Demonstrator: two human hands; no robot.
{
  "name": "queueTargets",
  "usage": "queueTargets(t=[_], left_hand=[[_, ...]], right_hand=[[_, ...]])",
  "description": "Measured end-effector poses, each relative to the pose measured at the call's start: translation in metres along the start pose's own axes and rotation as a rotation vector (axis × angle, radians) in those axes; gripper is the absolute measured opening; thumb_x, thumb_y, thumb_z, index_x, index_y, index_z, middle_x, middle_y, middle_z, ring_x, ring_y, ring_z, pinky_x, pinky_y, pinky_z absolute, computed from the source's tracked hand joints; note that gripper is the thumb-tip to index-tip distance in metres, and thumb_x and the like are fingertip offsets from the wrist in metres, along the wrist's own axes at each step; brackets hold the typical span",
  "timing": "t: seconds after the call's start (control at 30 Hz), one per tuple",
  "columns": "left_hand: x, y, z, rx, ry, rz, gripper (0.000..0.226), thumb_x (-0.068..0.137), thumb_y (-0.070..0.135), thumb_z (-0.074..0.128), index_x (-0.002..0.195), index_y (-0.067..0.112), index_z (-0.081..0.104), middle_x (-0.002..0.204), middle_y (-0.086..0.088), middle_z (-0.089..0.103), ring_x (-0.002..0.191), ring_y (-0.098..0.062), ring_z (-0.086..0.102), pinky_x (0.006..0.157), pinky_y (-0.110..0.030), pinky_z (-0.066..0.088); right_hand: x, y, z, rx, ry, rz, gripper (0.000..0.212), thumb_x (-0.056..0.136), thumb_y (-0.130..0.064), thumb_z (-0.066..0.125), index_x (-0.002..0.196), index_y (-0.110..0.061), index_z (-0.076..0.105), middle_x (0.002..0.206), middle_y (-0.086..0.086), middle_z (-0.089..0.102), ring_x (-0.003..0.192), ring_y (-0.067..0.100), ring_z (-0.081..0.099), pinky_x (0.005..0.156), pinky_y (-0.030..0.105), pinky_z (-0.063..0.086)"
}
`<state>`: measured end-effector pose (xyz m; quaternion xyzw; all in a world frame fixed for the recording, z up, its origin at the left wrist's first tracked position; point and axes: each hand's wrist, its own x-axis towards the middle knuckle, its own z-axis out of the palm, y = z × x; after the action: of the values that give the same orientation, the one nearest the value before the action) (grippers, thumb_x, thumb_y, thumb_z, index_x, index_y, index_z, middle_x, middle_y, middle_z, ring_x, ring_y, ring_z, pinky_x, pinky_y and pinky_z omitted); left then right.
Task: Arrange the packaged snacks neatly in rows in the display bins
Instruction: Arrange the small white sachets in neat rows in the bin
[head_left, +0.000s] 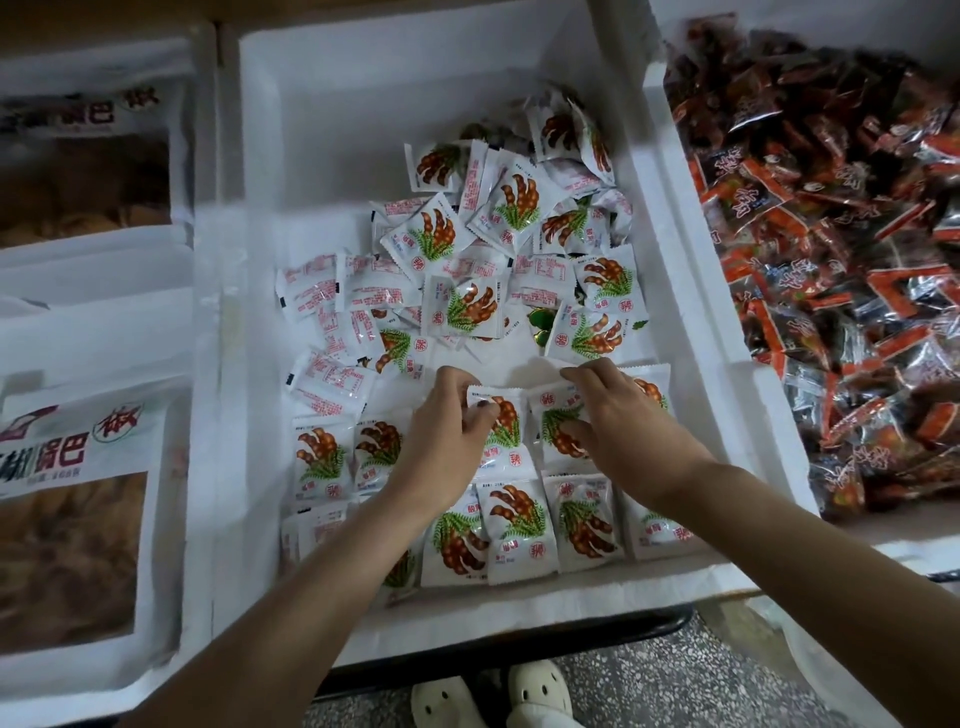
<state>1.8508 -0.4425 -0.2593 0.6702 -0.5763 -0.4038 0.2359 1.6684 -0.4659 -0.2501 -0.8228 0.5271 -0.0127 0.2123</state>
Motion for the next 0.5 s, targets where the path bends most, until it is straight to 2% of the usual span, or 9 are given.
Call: queueTargets(t=[0.07, 0.13, 0.2, 0.27, 0.37, 0.43, 0.5], left_hand=[[-0.003, -0.001, 0.0, 0.099, -0.003, 0.05, 0.04, 0.092, 0.024, 0.059, 0.123, 0.011, 0.037, 0.104, 0.002, 0.039, 0.066, 0.002, 0.045, 0.061, -0.003, 0.037], [-0.005, -0.001, 0.0, 0.189, -0.003, 0.114, 0.048, 0.09, 0.025, 0.061, 0.128, 0.012, 0.036, 0.112, 0.003, 0.031, 0.07, 0.003, 0.044, 0.069, 0.001, 0.033], [-0.006, -0.001, 0.0, 0.278, -0.024, 0.159, 0.047, 0.092, 0.026, 0.058, 0.131, 0.012, 0.037, 0.114, 0.0, 0.031, 0.075, -0.003, 0.042, 0.076, -0.008, 0.036], [-0.005, -0.001, -0.001, 0.353, -0.064, 0.167, 0.045, 0.094, 0.029, 0.054, 0.133, 0.012, 0.038, 0.119, -0.002, 0.034, 0.089, -0.009, 0.047, 0.087, -0.02, 0.041], [-0.001, 0.001, -0.006, 0.435, -0.071, 0.223, 0.044, 0.094, 0.034, 0.052, 0.13, 0.011, 0.04, 0.124, -0.004, 0.036, 0.112, -0.018, 0.048, 0.1, -0.031, 0.038], [0.006, 0.005, -0.014, 0.456, -0.014, 0.265, 0.043, 0.093, 0.031, 0.054, 0.128, 0.009, 0.043, 0.127, -0.005, 0.038, 0.121, -0.019, 0.041, 0.106, -0.029, 0.031], [0.019, 0.01, -0.024, 0.467, 0.057, 0.294, 0.042, 0.091, 0.024, 0.058, 0.127, 0.009, 0.045, 0.131, -0.005, 0.04, 0.127, -0.019, 0.035, 0.107, -0.024, 0.023]], right_hand=[[-0.001, -0.001, 0.0, -0.135, 0.001, -0.014, 0.056, 0.095, -0.027, 0.051, 0.142, -0.004, 0.031, 0.136, 0.01, 0.039, 0.122, 0.026, 0.041, 0.104, 0.033, 0.036], [-0.003, -0.001, 0.0, -0.264, 0.033, -0.055, 0.062, 0.079, -0.03, 0.072, 0.128, 0.002, 0.051, 0.119, 0.016, 0.056, 0.105, 0.032, 0.055, 0.089, 0.041, 0.049], [-0.003, 0.001, 0.002, -0.314, 0.083, -0.074, 0.067, 0.057, -0.033, 0.087, 0.108, 0.002, 0.064, 0.097, 0.016, 0.066, 0.084, 0.033, 0.063, 0.069, 0.04, 0.055], [-0.004, 0.003, 0.003, -0.334, 0.081, -0.086, 0.069, 0.049, -0.036, 0.09, 0.103, 0.0, 0.066, 0.092, 0.015, 0.066, 0.08, 0.032, 0.064, 0.065, 0.039, 0.055], [-0.003, 0.005, 0.0, -0.296, 0.094, -0.11, 0.072, 0.063, -0.039, 0.082, 0.117, 0.001, 0.059, 0.106, 0.017, 0.063, 0.094, 0.033, 0.061, 0.079, 0.042, 0.053], [0.0, 0.005, -0.008, -0.248, 0.11, -0.093, 0.071, 0.081, -0.042, 0.064, 0.136, -0.003, 0.042, 0.126, 0.013, 0.053, 0.114, 0.03, 0.05, 0.097, 0.04, 0.043], [0.01, 0.006, -0.017, -0.175, 0.156, -0.072, 0.068, 0.09, -0.042, 0.053, 0.143, -0.008, 0.03, 0.136, 0.009, 0.044, 0.123, 0.025, 0.041, 0.105, 0.035, 0.034]])
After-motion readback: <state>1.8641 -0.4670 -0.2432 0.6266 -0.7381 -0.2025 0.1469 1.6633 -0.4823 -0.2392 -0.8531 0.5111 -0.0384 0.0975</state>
